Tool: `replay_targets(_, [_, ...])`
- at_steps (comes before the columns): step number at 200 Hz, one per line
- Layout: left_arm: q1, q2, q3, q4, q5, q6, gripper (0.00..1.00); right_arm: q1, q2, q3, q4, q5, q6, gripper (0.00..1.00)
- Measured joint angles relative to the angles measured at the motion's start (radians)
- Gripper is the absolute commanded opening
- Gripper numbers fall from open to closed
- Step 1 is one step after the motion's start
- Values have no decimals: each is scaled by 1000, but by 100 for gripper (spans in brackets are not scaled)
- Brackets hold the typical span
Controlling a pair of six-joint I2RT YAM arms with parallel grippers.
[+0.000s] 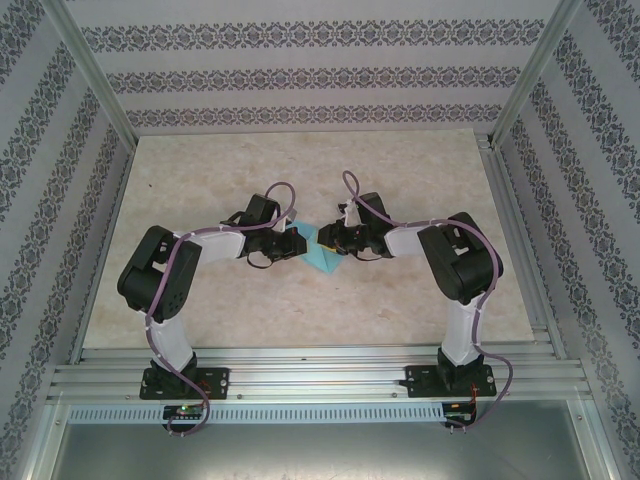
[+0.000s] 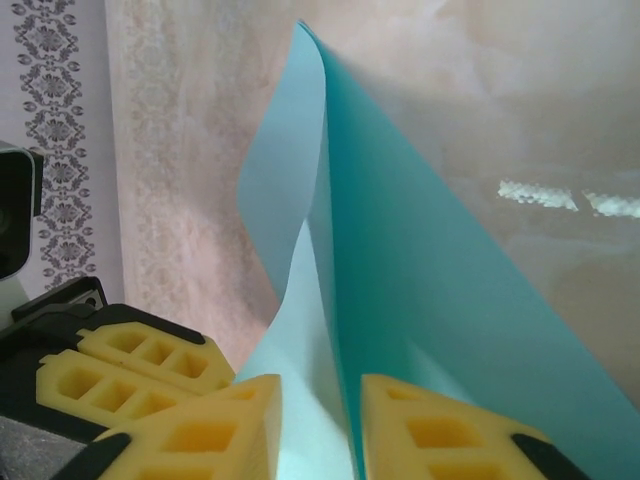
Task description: Fold a paper plane with a square sheet of paper (fold left side to right side)
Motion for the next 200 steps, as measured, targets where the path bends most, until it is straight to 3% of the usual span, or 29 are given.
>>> replay_targets(35, [9,-29,-21,0,-5,0,35,0,-8,-1,-4,3,-8,0])
replay_targets(64, [66,-201,-79,-16,-9,-6,61,-1,-76,-5,-19,15,-10,0])
replay_targets(102, [161,-513,-129,-10,-30,-33,100,-24,-287,-46,14,33,33,0])
replay_targets(142, [171,-720,-233,142,-15,-189,100,-55,-494,-82,174,65,195,0])
replay_targets(170, [160,-719,-275,322,19,-336,100,-57,-558,-84,299,84,317,0])
replay_targets(200, [92,-698,-277,484,35,-453,99,-50,-598,-84,365,108,396,0])
